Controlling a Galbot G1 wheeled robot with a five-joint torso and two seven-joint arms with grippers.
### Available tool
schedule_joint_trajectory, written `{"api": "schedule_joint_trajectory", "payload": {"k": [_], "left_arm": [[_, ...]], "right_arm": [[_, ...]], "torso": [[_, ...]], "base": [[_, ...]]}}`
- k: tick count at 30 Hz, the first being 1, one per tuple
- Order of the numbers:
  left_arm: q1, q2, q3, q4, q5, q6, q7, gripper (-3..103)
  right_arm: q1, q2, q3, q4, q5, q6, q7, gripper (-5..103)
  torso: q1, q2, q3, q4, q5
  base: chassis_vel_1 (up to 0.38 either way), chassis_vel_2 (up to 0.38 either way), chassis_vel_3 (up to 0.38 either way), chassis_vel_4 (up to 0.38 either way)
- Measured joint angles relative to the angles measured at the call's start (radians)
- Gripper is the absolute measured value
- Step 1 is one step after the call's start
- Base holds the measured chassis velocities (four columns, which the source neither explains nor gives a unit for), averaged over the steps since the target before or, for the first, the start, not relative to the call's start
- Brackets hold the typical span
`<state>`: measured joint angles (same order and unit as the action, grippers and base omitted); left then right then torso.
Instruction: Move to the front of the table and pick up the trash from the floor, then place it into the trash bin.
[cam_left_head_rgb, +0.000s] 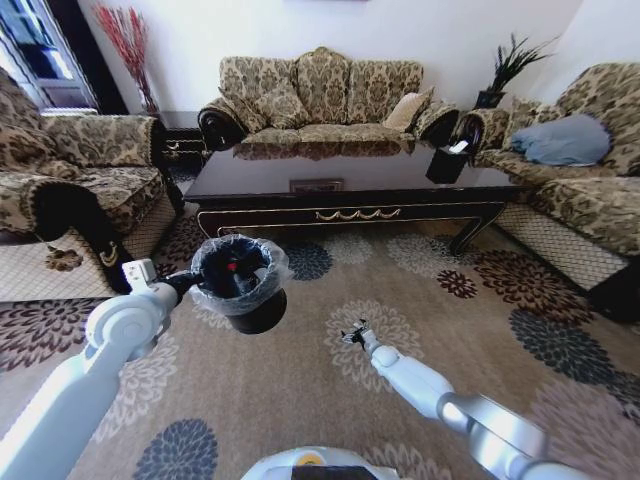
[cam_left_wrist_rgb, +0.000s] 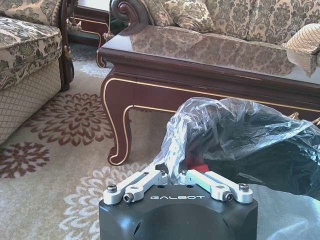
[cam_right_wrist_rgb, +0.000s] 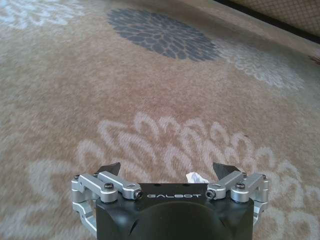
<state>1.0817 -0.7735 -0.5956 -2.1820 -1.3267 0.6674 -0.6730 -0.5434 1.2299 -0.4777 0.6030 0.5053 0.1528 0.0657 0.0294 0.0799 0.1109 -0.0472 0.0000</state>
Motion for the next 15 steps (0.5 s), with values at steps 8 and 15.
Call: {"api": "schedule_joint_trajectory", "payload": {"k": [8,15], "left_arm": [[0.019,0.008,-0.013,-0.024,-0.002,0.001,-0.001,4],[0.036,0.009,-0.022,-0.037,0.0,0.001,-0.003,4]], "right_arm": [[0.011,0.016,0.049,-0.025,0.033,-0.031,0.041,100],[0.006,0.012,0.076,-0.024,0.094,-0.061,0.051,100]], "torso": [[0.0,0.0,0.0,0.0,0.0],[0.0,0.0,0.0,-0.0001,0.0]], "base": [[0.0,0.0,0.0,0.0],[0.0,0.0,0.0,0.0]]}}
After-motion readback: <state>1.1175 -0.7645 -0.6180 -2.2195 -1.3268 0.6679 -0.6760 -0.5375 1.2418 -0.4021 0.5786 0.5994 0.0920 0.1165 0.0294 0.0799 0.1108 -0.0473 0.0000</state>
